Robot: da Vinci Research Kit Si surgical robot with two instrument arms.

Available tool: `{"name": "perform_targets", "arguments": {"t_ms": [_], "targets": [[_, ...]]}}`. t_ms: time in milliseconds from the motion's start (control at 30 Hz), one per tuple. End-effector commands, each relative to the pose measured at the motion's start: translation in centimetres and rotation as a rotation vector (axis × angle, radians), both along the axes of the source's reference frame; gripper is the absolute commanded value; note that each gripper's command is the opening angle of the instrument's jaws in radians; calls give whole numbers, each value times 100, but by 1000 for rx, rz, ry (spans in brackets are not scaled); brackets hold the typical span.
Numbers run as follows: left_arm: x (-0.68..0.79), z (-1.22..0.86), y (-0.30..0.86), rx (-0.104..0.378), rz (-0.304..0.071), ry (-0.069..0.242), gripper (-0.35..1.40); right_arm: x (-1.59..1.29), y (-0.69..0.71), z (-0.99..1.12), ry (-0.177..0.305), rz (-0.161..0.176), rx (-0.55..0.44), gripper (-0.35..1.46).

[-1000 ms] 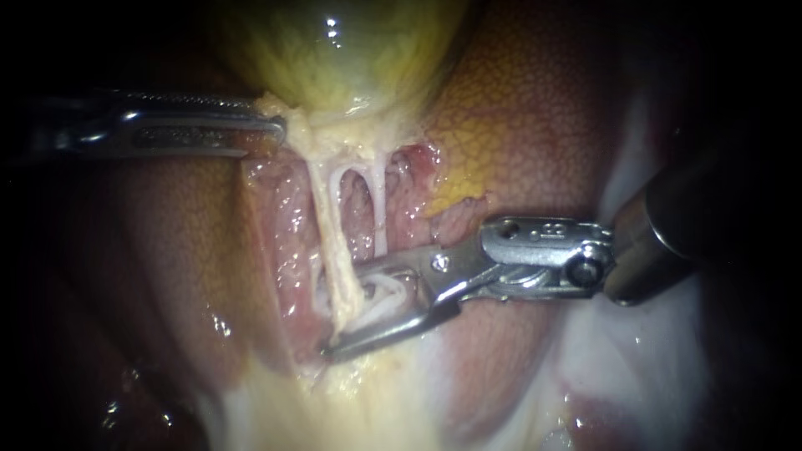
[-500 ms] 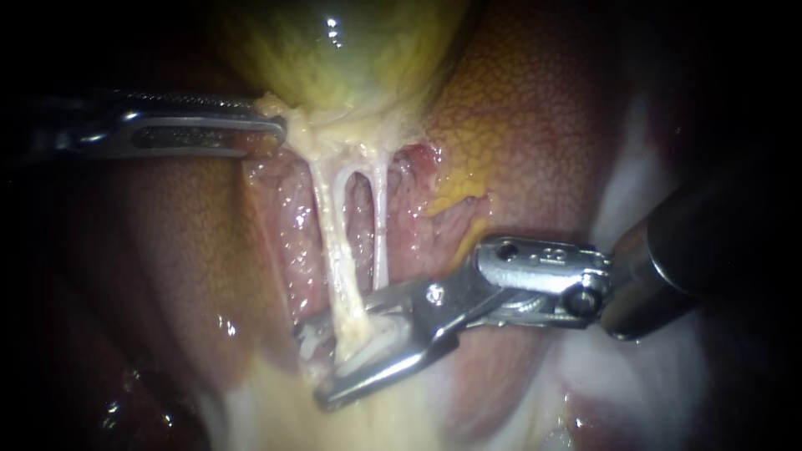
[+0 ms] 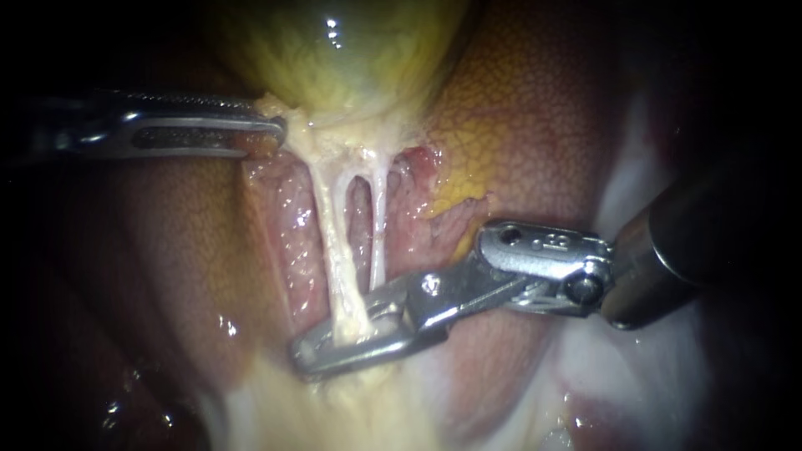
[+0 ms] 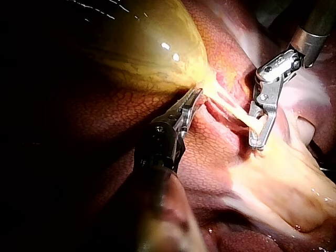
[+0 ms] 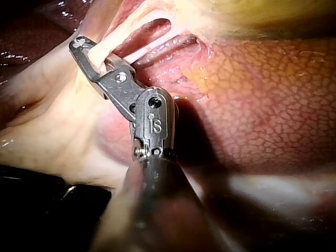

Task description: Clipping first clip left tube

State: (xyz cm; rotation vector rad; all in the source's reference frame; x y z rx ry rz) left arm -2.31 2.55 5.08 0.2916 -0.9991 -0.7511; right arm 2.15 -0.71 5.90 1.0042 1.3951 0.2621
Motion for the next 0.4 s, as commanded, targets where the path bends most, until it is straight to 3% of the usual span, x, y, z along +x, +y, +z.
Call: {"name": "perform_targets", "arguments": {"t_ms": [33,400], "targets": [[0,0,0,0,0,0,-35,0,0,0,1,-2,1,-35],[0,0,0,0,0,0,-35,0,0,-1,2,-3,1,-35]]}}
